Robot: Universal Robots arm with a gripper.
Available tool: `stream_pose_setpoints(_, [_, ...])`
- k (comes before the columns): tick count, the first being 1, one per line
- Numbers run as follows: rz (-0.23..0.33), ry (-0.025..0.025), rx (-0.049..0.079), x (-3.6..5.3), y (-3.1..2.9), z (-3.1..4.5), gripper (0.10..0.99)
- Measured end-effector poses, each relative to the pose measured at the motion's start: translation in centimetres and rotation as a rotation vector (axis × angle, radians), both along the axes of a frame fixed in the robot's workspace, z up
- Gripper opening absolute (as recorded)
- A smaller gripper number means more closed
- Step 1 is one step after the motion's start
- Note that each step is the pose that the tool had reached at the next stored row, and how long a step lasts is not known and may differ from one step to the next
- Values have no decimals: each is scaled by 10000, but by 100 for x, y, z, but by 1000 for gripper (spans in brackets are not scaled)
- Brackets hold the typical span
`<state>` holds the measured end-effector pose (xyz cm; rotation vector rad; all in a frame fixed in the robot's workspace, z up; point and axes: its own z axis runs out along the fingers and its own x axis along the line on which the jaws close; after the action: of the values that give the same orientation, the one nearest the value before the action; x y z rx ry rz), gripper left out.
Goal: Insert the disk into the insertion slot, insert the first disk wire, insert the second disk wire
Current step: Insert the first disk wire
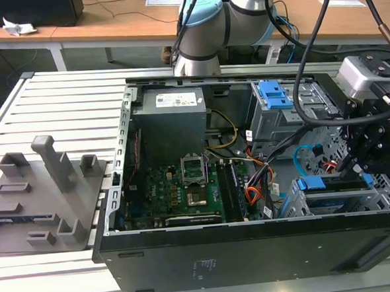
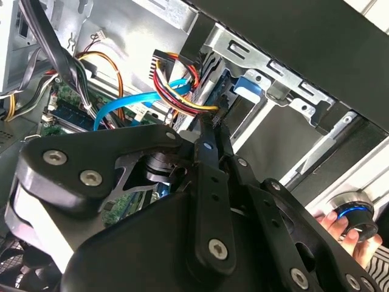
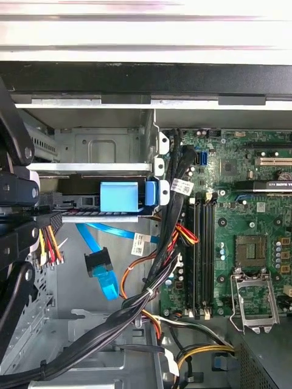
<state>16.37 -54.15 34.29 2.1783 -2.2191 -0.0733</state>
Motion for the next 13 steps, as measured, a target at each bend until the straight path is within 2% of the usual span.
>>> stream_pose_setpoints(4, [-1, 0, 0, 5, -14, -17, 161])
stream_pose_setpoints(13, [0, 0, 2, 23, -3, -26, 161])
